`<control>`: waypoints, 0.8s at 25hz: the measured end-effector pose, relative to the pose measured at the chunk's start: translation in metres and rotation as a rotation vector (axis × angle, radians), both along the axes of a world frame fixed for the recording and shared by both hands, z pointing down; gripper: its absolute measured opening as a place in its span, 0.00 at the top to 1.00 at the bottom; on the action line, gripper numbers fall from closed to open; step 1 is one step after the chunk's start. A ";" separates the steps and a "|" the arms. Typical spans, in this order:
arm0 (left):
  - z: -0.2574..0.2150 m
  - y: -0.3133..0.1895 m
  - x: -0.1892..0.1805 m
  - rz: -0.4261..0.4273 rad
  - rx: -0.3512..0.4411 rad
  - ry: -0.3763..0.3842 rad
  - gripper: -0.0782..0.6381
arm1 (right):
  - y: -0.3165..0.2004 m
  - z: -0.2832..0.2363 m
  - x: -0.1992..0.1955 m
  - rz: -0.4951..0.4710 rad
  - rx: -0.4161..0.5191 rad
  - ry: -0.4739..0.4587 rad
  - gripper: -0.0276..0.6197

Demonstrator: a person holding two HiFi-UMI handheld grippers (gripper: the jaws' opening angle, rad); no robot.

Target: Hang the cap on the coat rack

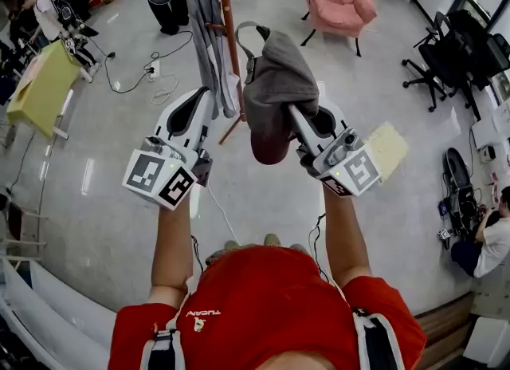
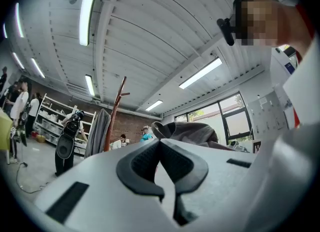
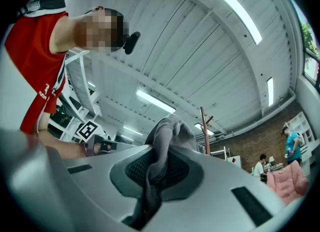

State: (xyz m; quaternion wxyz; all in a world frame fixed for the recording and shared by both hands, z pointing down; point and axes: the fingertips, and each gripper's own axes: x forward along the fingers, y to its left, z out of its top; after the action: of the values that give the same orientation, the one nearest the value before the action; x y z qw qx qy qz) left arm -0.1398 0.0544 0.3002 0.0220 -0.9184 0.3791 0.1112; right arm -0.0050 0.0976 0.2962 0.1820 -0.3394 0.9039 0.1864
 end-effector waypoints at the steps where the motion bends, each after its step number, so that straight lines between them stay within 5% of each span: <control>1: -0.001 0.000 0.006 -0.006 0.003 -0.005 0.88 | -0.002 -0.001 0.006 -0.006 0.003 0.000 0.90; 10: -0.015 -0.008 0.045 -0.059 0.022 -0.030 0.88 | -0.023 -0.015 0.055 -0.044 0.017 -0.010 0.90; 20: -0.033 -0.056 0.054 -0.077 0.050 -0.031 0.88 | -0.066 -0.033 0.067 -0.049 0.050 0.013 0.90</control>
State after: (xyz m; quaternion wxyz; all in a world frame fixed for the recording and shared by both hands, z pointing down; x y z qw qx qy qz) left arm -0.0859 -0.0016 0.2676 0.0550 -0.9039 0.4108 0.1054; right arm 0.0617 0.0317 0.2636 0.1888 -0.3114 0.9081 0.2066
